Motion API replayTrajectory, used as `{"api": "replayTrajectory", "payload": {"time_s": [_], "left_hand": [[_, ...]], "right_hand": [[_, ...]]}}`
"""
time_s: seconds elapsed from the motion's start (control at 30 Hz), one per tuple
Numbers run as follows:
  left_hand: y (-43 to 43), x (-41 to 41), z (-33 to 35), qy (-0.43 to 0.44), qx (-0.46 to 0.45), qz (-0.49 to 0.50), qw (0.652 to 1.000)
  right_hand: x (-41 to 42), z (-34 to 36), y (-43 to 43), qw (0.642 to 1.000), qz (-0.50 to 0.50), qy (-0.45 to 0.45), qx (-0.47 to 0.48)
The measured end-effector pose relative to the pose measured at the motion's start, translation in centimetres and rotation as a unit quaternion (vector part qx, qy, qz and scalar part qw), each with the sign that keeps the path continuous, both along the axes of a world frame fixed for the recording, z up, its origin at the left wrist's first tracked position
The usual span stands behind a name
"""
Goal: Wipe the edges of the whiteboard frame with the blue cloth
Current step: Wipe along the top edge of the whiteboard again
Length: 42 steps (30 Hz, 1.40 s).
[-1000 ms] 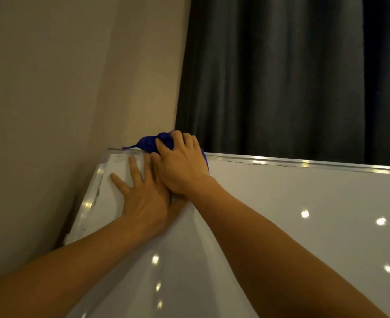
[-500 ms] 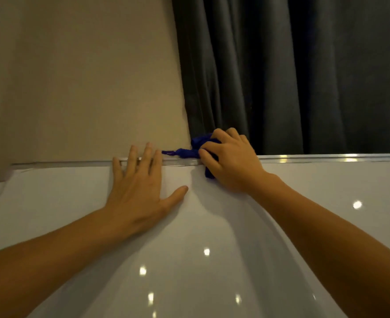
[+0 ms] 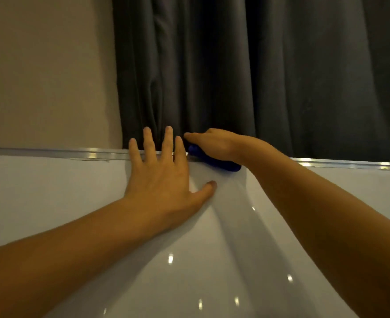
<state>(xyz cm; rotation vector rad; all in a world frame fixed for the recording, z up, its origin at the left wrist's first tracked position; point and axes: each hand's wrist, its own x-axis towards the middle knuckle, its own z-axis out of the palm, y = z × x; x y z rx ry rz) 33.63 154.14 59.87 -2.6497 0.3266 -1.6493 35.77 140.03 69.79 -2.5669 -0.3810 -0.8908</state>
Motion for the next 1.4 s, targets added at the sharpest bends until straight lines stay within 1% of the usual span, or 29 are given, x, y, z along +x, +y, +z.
{"api": "replayTrajectory", "payload": {"time_s": [0.03,0.1,0.13,0.2,0.23,0.27,0.33,0.4,0.43,0.5,0.53,0.57,0.63,0.67,0.7,0.73,0.8,0.87,0.93,1.03,1.1,1.13,1.27,1.33,1.4], "left_hand": [[-0.3,0.1,0.1,0.0,0.0,-0.003,1.0],[-0.4,0.5,0.0,0.0,-0.002,-0.001,1.0],[-0.3,0.6,0.0,0.001,-0.002,0.006,1.0],[-0.4,0.7,-0.2,0.002,-0.003,0.009,1.0],[-0.5,0.6,-0.3,0.002,-0.002,0.007,1.0],[-0.6,0.3,-0.3,0.007,0.0,0.004,1.0],[-1.0,0.1,-0.6,0.015,0.005,-0.006,1.0],[-1.1,0.2,-0.8,0.011,0.019,-0.009,1.0],[-1.1,0.2,-0.9,0.008,0.025,-0.01,1.0],[-0.8,0.3,-1.1,-0.003,0.024,-0.016,1.0],[-0.7,0.4,-1.2,-0.005,0.022,-0.018,1.0],[-0.8,0.5,-1.2,-0.002,0.022,-0.017,1.0],[-1.5,0.3,-1.4,0.013,0.028,-0.008,0.999],[-2.1,0.3,-1.4,0.021,0.03,-0.003,0.999],[-2.7,0.3,-1.5,0.027,0.03,0.0,0.999],[-3.0,0.3,-1.5,0.03,0.029,0.001,0.999],[-4.0,0.2,-1.6,0.037,0.025,0.01,0.999],[-4.9,0.1,-1.6,0.044,0.027,0.016,0.999],[-5.8,-0.2,-1.7,0.05,0.026,0.008,0.998],[-7.9,-0.6,-2.4,0.064,0.042,0.0,0.997],[-9.4,-0.7,-2.8,0.069,0.042,0.001,0.997],[-10.2,-0.7,-2.9,0.069,0.038,0.001,0.997],[-14.2,-0.5,-2.2,0.074,0.021,0.01,0.997],[-17.0,-0.4,-1.9,0.073,0.017,0.019,0.997],[-20.2,-0.2,-1.9,0.075,0.011,0.033,0.997]], "right_hand": [[-0.1,0.1,-1.4,1.0,-0.012,0.002,0.012],[-0.7,-0.4,-4.6,0.997,-0.067,-0.016,0.019],[-0.9,-0.9,-6.2,0.993,-0.11,-0.049,-0.006],[-1.1,-2.3,-8.0,0.964,-0.193,-0.167,-0.08],[-1.1,-3.2,-7.7,0.946,-0.207,-0.229,-0.095],[-1.0,-4.3,-6.7,0.936,-0.202,-0.274,-0.087],[-1.0,-6.2,-3.8,0.937,-0.159,-0.306,-0.055],[-1.1,-7.7,-2.2,0.944,-0.1,-0.307,-0.064],[-1.3,-8.3,-2.5,0.947,-0.084,-0.297,-0.092],[-1.7,-9.4,-5.1,0.947,-0.078,-0.274,-0.147],[-2.0,-9.7,-7.0,0.95,-0.09,-0.256,-0.155],[-2.3,-9.8,-8.7,0.955,-0.115,-0.23,-0.146],[-2.7,-9.4,-10.5,0.968,-0.161,-0.17,-0.09],[-2.7,-9.0,-10.3,0.973,-0.164,-0.15,-0.065],[-2.5,-8.7,-9.4,0.976,-0.153,-0.143,-0.061],[-2.2,-8.7,-8.0,0.979,-0.127,-0.144,-0.072],[-1.7,-9.0,-5.6,0.981,-0.043,-0.159,-0.101],[-1.3,-9.2,-5.0,0.974,0.011,-0.189,-0.122],[-0.9,-7.9,-6.4,0.967,-0.015,-0.214,-0.139],[-0.9,-5.6,-11.3,0.977,-0.088,-0.168,-0.096],[-0.9,-5.7,-14.0,0.976,-0.109,-0.165,-0.086],[-0.9,-6.4,-14.7,0.973,-0.105,-0.182,-0.097],[-0.3,-8.7,-16.4,0.951,-0.035,-0.243,-0.19],[-0.3,-8.2,-20.0,0.947,-0.035,-0.252,-0.196],[0.0,-7.5,-26.0,0.95,-0.057,-0.249,-0.18]]}}
